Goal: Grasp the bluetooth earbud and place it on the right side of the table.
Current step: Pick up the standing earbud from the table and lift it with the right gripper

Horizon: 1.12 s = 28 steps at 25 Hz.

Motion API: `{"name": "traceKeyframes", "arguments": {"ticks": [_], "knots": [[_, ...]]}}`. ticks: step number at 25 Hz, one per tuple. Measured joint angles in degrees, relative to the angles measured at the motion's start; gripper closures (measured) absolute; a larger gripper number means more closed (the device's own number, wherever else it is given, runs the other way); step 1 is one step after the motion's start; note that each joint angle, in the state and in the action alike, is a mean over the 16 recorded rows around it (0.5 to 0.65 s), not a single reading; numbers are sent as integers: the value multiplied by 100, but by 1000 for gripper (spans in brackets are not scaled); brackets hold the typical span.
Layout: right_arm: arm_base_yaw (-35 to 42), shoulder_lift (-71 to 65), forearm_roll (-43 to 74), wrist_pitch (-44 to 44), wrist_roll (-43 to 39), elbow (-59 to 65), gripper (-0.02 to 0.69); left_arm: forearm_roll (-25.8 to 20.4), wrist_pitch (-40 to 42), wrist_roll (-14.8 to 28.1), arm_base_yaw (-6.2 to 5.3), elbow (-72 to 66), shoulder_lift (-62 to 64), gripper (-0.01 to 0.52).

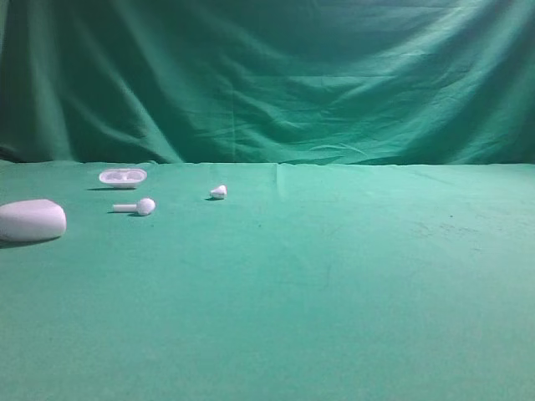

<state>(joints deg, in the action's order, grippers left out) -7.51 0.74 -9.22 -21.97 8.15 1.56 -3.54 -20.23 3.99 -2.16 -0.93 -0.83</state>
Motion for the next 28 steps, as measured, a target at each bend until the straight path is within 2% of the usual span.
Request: {"name": "traceKeyframes", "arguments": {"ticks": [10, 20, 28], "knots": [[9, 0, -171, 169, -1, 0, 665, 0, 0, 0, 0, 0, 0, 514], [11, -86, -689, 958, 37, -156, 665, 0, 0, 0, 0, 0, 0, 514], [11, -1215, -722, 542, 235, -1059, 665, 0, 0, 0, 0, 0, 0, 514]]}}
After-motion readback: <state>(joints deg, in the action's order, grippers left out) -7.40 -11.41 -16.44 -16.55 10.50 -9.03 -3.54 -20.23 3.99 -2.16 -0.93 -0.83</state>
